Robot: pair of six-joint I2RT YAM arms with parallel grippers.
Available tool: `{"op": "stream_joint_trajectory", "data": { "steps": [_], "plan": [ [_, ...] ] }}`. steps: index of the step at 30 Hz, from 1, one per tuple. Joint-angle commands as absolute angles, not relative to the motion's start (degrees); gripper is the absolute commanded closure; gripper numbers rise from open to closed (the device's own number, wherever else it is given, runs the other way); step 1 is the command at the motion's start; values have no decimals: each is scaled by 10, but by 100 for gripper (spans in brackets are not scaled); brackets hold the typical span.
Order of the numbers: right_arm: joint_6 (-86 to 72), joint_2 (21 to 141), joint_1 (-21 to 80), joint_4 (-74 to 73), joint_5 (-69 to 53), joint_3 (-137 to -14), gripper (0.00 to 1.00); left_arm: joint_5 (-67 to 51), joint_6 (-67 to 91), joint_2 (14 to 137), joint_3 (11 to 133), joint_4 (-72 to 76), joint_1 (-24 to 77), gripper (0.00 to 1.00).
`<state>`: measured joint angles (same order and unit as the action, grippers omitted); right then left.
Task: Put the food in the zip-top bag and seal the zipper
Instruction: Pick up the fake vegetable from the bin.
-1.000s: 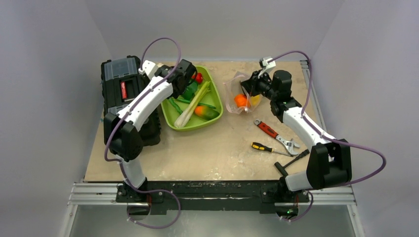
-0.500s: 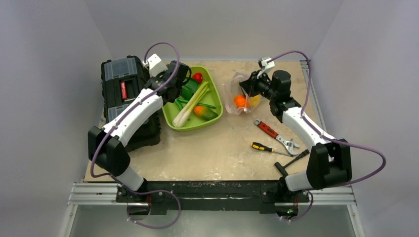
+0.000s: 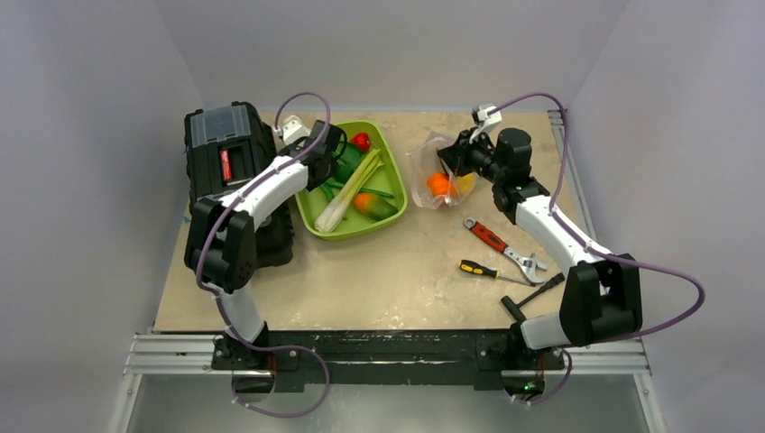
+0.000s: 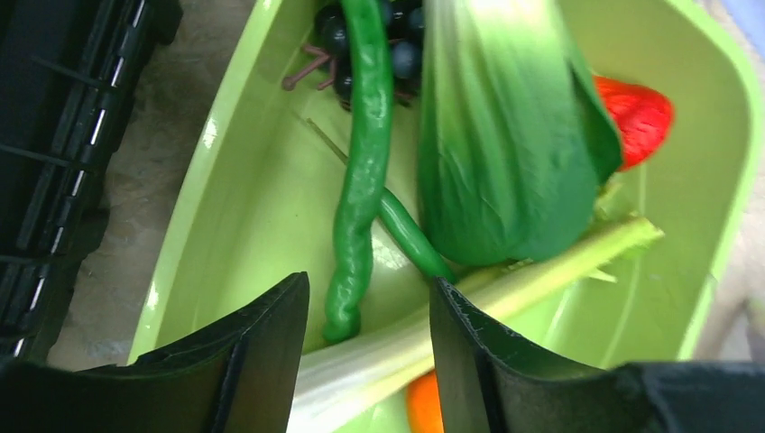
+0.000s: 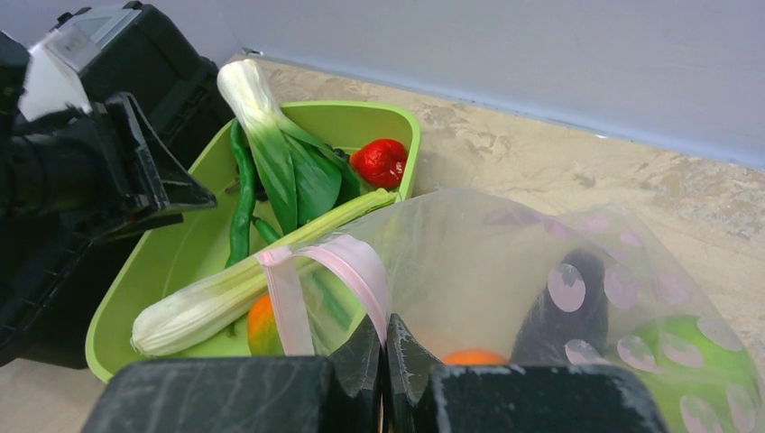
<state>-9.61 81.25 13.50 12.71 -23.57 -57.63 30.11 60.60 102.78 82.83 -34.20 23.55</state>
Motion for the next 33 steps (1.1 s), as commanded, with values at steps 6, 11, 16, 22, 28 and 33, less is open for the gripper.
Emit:
{"op": "stream_joint_trajectory", "data": {
  "steps": [6, 11, 16, 22, 28, 33],
  "plan": [
    [-101, 794, 138, 159, -249, -599, 100, 345, 700, 1095, 837, -343, 219, 45],
    [-101, 788, 138, 161, -248, -599, 100, 343, 690, 1118, 851, -336, 204, 49],
    [-100, 795, 138, 161, -249, -600, 100, 329, 688, 1141, 855, -304, 197, 50],
    [-92, 778, 138, 161, -228, -572, 100, 303, 672, 1151, 844, -241, 195, 50],
    [-117, 783, 139, 171, -276, -580, 100, 306, 650, 1126, 805, -187, 195, 78],
    [-119, 776, 139, 186, -275, -572, 100, 298, 635, 1120, 794, -173, 192, 100]
  ]
}}
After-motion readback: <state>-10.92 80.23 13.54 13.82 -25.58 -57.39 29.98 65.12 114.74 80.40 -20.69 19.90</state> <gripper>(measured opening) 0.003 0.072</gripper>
